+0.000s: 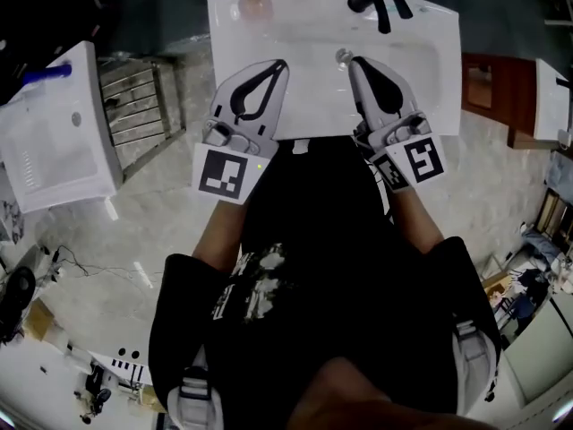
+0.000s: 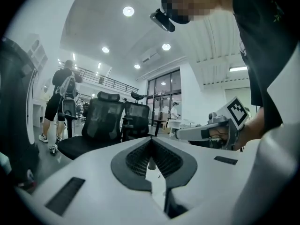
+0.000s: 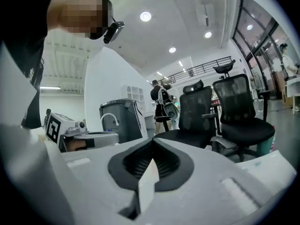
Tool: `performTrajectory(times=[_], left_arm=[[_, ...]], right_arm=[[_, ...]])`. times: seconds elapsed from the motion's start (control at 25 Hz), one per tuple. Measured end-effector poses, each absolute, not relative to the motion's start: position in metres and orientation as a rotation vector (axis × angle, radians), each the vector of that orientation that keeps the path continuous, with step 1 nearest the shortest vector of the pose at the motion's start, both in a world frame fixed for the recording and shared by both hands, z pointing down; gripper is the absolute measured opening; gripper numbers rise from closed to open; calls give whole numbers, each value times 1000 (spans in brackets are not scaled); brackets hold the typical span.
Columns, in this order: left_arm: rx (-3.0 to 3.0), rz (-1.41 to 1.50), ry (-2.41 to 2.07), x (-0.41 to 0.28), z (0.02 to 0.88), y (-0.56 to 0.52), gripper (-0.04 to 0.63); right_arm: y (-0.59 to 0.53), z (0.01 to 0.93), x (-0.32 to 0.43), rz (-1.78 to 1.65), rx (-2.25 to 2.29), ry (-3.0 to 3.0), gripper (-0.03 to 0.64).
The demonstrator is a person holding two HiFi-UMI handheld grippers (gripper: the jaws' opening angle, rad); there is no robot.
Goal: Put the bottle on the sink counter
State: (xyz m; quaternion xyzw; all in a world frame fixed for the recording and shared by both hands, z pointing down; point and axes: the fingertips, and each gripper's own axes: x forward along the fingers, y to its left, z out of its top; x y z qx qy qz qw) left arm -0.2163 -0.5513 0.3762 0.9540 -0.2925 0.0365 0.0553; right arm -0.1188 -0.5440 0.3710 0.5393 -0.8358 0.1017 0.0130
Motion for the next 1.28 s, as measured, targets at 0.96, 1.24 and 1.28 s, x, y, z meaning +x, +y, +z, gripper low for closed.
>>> performTrajectory(times=[0.96, 1.24, 1.28], left_arm=[[2828, 117, -1094, -69, 319, -434, 14], [2831, 107, -1161, -34, 313, -404, 14], [2843, 111, -1163, -29, 312, -401, 14]], right_arm=[[-417, 289, 26, 6, 1441, -2840, -6], [-386, 293, 57, 3, 1328, -2842, -6], [-384, 293, 62, 1, 1327, -2844, -6]])
